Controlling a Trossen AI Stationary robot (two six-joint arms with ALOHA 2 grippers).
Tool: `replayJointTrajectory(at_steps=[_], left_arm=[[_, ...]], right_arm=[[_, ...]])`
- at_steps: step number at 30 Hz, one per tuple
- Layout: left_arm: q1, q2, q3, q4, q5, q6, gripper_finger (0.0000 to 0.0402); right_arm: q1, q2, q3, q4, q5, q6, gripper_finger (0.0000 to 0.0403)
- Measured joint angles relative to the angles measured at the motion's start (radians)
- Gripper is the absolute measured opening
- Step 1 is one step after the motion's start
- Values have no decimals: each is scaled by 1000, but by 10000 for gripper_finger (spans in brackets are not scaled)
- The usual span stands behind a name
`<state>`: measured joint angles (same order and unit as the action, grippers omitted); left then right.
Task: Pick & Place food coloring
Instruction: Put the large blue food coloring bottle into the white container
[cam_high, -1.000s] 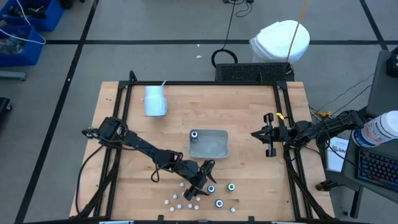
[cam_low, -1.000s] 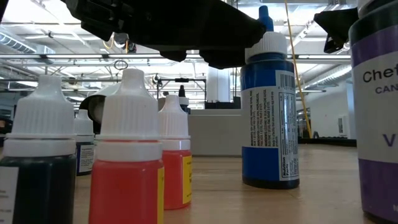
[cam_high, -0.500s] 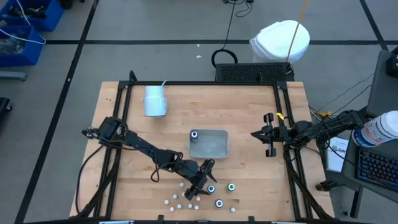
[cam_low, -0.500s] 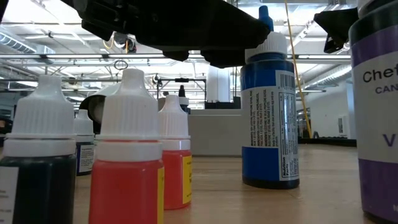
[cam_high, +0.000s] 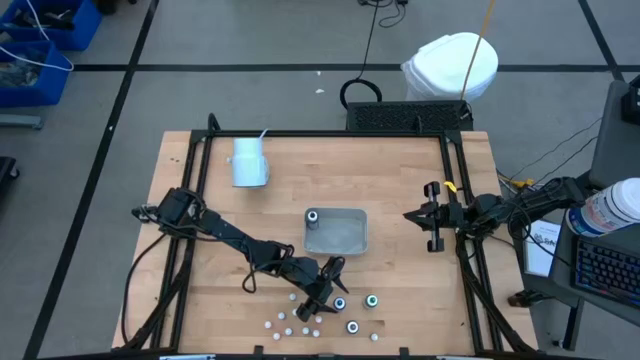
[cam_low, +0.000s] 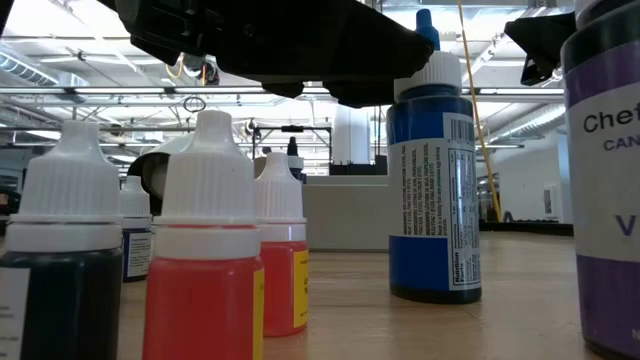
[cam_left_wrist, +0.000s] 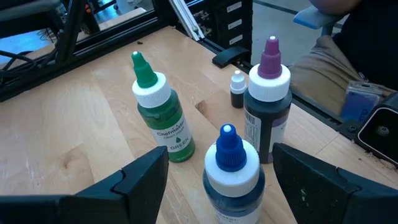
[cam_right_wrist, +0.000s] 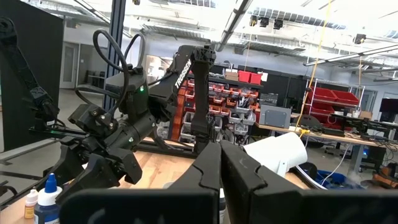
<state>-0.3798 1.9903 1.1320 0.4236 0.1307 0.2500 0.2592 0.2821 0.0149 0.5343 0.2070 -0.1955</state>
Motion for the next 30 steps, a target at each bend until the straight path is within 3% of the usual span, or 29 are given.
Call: replayJointTrajectory(at_steps=[5, 16, 30], left_arm=[[1, 0, 0, 15, 0, 0, 274], [1, 0, 0, 21, 30, -23, 193], [12, 52, 1, 97, 79, -33, 229]], right_arm=[[0, 0, 0, 0, 0, 0, 0], [0, 0, 0, 0, 0, 0, 0], [0, 0, 0, 0, 0, 0, 0]])
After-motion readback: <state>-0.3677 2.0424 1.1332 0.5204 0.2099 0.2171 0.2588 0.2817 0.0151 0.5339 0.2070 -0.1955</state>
